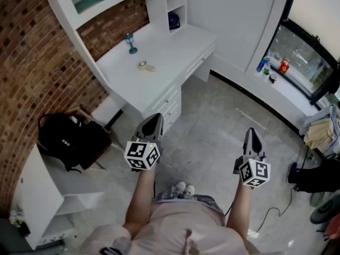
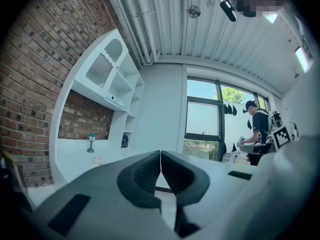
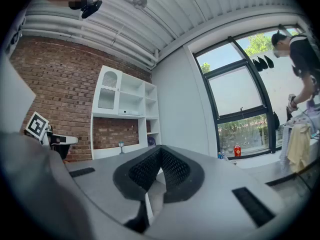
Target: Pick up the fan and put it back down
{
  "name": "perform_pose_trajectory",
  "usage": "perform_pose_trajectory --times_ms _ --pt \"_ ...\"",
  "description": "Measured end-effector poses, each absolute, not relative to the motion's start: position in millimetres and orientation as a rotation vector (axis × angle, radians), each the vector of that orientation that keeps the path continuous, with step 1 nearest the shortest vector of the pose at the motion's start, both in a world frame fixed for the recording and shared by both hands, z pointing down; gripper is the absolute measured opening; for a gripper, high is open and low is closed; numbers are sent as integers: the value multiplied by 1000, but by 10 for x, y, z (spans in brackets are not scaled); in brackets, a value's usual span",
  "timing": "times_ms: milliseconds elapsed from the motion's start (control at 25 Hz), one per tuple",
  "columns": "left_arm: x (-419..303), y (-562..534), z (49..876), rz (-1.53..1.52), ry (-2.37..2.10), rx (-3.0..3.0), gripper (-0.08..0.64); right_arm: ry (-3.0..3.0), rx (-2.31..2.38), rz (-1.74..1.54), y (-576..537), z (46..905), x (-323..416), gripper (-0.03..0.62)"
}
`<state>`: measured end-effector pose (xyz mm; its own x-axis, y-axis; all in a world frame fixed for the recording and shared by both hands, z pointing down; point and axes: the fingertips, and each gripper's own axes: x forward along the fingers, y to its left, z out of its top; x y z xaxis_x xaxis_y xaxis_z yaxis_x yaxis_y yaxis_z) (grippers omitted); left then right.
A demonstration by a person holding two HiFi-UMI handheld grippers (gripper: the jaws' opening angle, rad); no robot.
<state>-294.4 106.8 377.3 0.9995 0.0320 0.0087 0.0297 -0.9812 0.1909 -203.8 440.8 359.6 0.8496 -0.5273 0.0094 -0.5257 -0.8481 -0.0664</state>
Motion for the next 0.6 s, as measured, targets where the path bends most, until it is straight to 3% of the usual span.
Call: perform_pose_trajectory --times_ms 600 --pt "-2808 1057 3858 34 43 2943 28 857 -2970 -27 4363 3609 -1931 12"
